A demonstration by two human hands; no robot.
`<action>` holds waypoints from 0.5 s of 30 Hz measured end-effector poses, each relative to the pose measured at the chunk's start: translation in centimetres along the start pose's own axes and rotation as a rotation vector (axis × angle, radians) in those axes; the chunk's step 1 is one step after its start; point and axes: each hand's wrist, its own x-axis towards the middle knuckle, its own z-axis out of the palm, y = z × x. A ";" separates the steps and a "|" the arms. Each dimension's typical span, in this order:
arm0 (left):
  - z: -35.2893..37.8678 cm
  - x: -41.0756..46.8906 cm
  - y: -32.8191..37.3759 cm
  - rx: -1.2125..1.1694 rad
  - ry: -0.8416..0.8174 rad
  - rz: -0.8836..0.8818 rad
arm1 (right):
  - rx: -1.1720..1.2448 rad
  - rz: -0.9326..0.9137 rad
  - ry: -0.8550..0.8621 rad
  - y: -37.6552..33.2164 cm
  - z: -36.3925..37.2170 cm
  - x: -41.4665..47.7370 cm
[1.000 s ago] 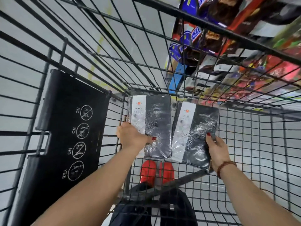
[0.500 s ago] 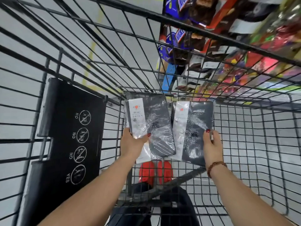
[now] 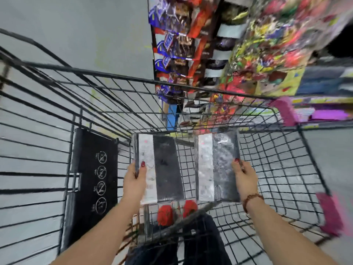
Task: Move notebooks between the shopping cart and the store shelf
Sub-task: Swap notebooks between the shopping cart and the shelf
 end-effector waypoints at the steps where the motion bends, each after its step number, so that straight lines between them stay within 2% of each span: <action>1: -0.6 -1.1 0.6 -0.005 -0.016 0.018 | 0.038 -0.001 0.004 -0.6 -0.9 -0.7; 8: -3.2 -7.3 5.2 0.022 -0.192 0.177 | 0.198 -0.013 0.074 -4.0 -8.1 -5.2; 15: 0.4 -13.3 10.1 0.017 -0.223 0.357 | 0.290 -0.030 0.139 -4.6 -17.3 -7.2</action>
